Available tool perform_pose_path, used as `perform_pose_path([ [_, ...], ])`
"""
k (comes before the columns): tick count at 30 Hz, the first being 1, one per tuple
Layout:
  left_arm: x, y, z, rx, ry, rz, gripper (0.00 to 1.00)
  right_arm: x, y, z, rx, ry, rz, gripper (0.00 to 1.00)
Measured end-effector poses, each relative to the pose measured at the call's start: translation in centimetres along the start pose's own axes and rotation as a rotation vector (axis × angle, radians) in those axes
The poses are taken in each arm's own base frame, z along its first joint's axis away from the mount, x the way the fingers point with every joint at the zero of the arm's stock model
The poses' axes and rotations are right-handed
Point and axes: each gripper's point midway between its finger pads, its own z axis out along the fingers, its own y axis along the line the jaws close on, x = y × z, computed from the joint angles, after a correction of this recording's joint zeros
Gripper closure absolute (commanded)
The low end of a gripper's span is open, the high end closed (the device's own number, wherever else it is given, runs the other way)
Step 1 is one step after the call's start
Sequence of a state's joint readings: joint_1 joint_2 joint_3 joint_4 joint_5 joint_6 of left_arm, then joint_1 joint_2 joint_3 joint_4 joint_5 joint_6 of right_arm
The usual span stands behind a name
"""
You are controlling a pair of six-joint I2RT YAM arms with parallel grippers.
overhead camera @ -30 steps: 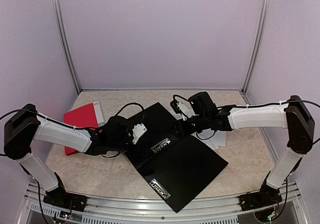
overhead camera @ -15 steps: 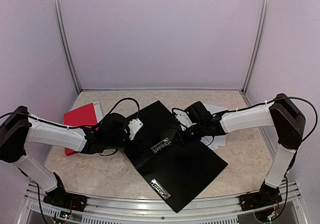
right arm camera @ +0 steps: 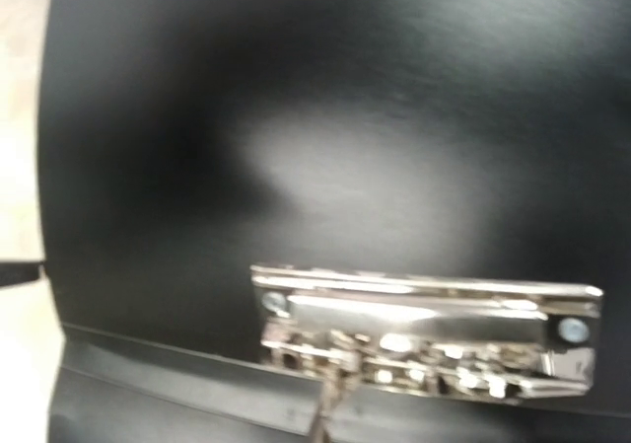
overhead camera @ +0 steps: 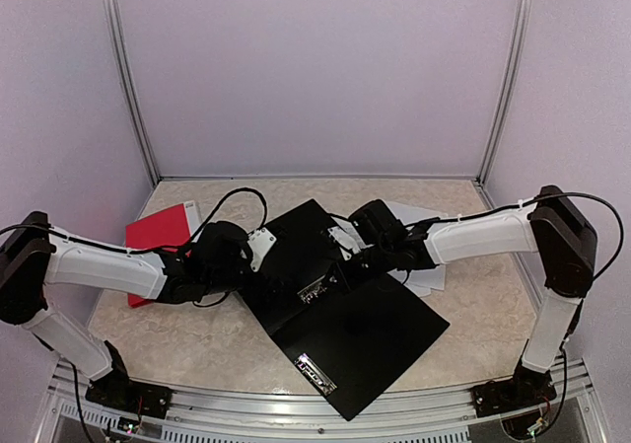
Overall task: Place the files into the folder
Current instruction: Open the spring clip on the folder, then pick up the file from the center of the board.
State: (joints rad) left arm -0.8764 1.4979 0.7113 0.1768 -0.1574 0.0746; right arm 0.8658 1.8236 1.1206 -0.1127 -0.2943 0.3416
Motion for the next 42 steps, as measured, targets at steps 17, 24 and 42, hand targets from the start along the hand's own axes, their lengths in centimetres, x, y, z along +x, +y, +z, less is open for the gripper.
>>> perform_pose_path([
  [17, -0.6, 5.1, -2.8, -0.183, -0.016, -0.161, 0.01, 0.8, 3.3, 3.2, -0.051, 0.051, -0.034, 1.00],
  [24, -0.5, 6.2, -4.0, -0.216, -0.022, -0.206, 0.01, 1.0, 4.9, 5.0, -0.073, 0.071, -0.059, 1.00],
  [42, -1.0, 6.9, -4.0, -0.177, 0.026, -0.344, 0.01, -6.7, -2.6, -6.2, 0.192, -0.171, 0.000, 0.22],
])
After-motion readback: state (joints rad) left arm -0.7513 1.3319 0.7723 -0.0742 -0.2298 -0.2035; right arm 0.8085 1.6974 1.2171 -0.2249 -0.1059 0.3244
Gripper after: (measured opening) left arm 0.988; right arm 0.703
